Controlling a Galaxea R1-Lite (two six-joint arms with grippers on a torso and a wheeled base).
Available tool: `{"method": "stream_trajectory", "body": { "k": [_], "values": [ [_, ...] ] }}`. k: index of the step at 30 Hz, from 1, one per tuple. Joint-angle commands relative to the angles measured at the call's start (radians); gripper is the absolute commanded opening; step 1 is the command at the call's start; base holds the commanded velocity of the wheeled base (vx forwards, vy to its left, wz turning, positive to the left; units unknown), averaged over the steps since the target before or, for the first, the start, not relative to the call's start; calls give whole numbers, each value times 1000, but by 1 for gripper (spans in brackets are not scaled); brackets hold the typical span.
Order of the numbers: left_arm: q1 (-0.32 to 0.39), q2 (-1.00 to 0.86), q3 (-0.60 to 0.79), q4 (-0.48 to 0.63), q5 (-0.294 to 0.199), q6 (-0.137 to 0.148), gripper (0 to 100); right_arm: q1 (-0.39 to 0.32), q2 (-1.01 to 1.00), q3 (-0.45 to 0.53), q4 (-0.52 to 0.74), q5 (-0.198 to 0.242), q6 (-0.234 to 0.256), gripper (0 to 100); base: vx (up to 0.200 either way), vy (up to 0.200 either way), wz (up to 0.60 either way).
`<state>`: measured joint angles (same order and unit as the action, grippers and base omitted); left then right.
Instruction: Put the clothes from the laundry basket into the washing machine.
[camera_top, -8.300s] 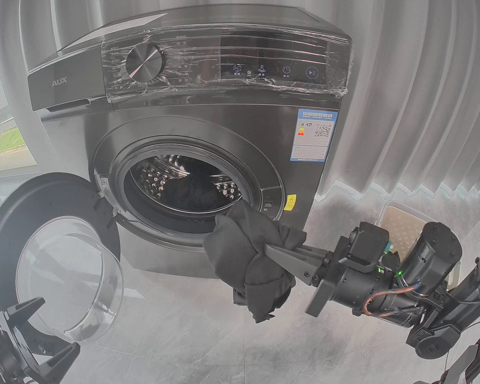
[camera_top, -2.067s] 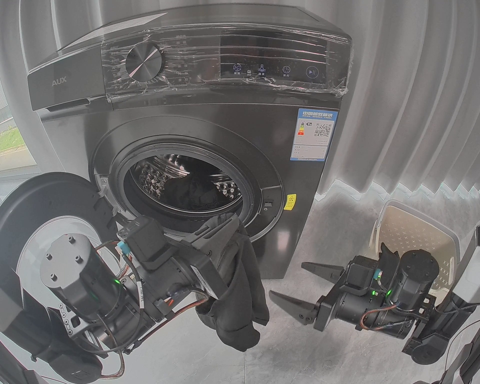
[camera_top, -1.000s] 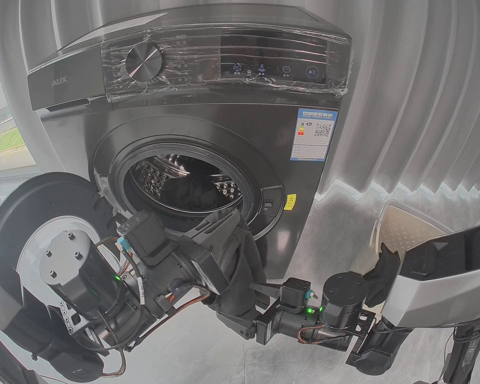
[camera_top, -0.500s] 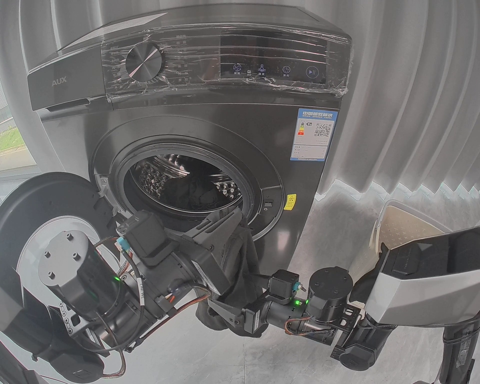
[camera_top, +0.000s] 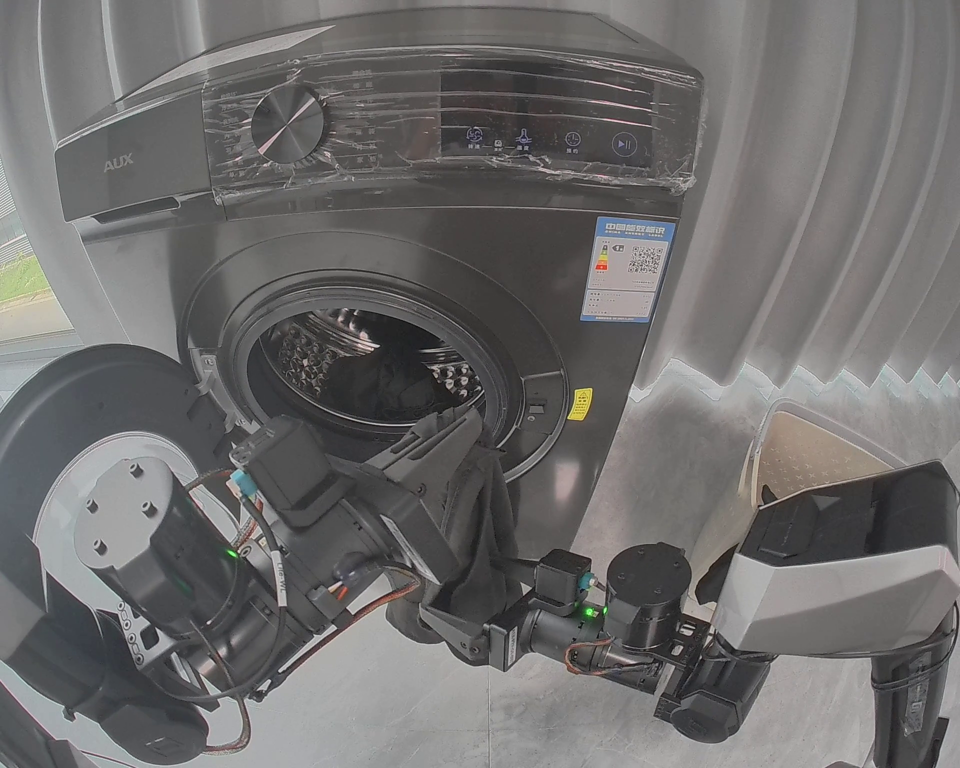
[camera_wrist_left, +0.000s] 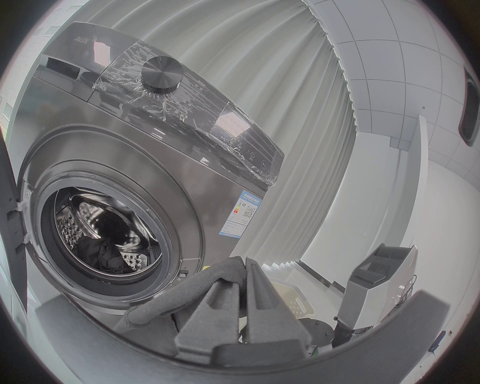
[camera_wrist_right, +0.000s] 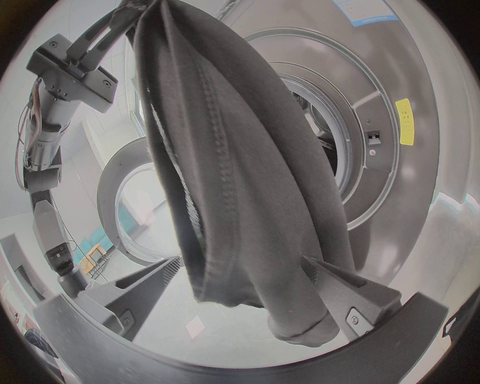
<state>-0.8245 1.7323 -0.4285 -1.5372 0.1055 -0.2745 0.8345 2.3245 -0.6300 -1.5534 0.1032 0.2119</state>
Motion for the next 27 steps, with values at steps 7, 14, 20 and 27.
{"method": "stream_trajectory", "body": {
  "k": [7, 14, 20, 27],
  "values": [
    [1, 0, -7, -1, 0, -2, 0, -20, 27, -5, -2, -11, 1, 0, 0, 0, 0],
    [2, 0, -7, -1, 0, -6, 0, -23, 16, 7, -4, -11, 1, 0, 0, 0, 0],
    [7, 3, -6, -1, 2, -8, 0, -25, -83, 87, -2, -11, 6, 0, 0, 0, 0],
    [8, 15, -7, -1, 3, -8, 0, -37, -102, 141, -1, -7, 7, 0, 0, 0, 0]
  ]
}}
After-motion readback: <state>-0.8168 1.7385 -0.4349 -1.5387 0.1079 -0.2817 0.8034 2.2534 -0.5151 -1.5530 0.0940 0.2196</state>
